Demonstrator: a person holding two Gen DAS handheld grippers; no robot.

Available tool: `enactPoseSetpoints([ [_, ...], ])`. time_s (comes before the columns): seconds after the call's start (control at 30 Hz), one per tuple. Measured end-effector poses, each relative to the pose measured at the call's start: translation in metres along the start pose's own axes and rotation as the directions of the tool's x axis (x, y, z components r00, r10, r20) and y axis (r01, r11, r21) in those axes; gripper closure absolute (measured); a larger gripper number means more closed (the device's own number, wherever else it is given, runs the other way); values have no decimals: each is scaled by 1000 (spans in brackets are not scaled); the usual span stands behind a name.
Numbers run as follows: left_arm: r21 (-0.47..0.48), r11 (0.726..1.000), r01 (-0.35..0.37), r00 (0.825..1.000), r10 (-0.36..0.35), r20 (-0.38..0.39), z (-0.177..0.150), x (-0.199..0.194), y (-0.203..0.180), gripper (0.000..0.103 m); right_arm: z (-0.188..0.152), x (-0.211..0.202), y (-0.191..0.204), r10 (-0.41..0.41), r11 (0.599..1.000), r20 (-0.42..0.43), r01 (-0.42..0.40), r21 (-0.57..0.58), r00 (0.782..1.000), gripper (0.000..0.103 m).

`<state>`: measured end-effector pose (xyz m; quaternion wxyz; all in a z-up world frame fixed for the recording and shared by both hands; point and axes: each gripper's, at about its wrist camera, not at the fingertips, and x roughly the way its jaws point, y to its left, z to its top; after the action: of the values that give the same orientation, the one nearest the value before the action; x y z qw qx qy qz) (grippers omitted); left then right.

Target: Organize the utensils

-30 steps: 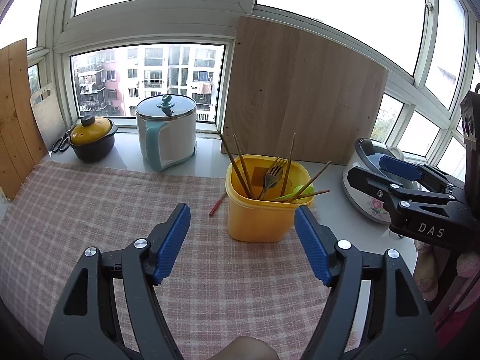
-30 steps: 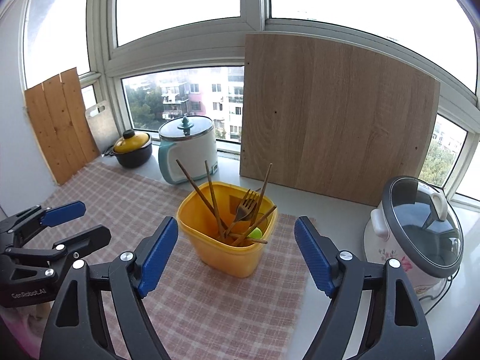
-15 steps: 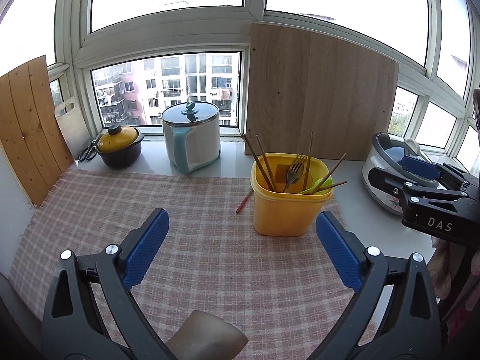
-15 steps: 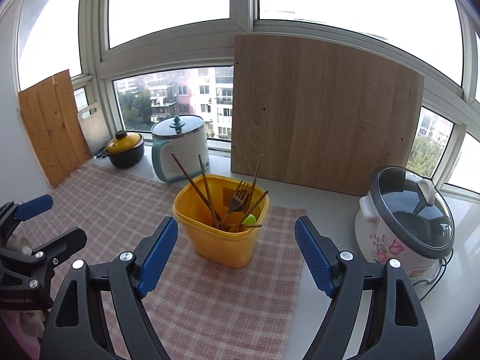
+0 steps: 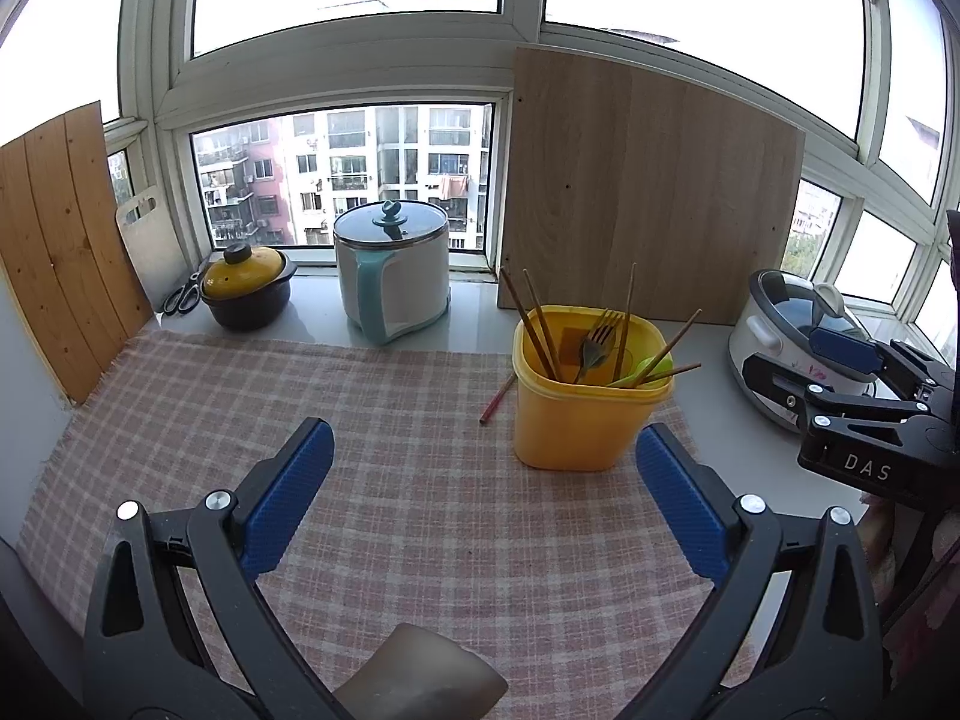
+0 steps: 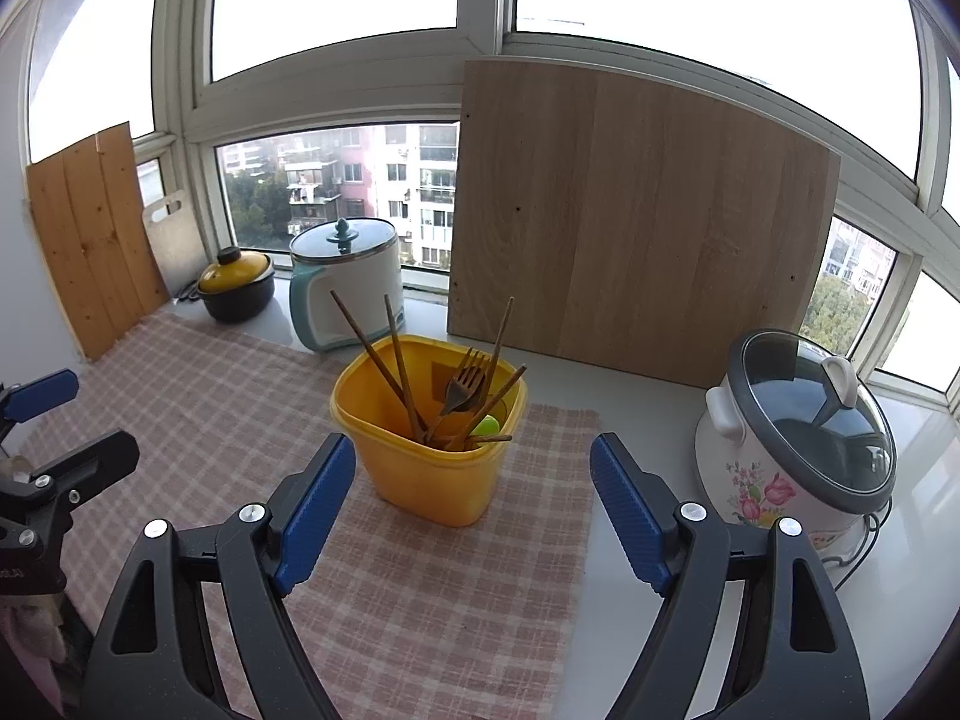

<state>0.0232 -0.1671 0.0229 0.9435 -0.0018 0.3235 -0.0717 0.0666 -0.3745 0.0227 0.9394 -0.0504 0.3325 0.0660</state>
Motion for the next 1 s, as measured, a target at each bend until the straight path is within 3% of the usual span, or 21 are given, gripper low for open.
enactPoseSetpoints([
  [1.0,4,1000,-4,1000,4,0,0,-3,8,0,-1,-1,5,-14,1000,-11,14,-5,1000,22],
])
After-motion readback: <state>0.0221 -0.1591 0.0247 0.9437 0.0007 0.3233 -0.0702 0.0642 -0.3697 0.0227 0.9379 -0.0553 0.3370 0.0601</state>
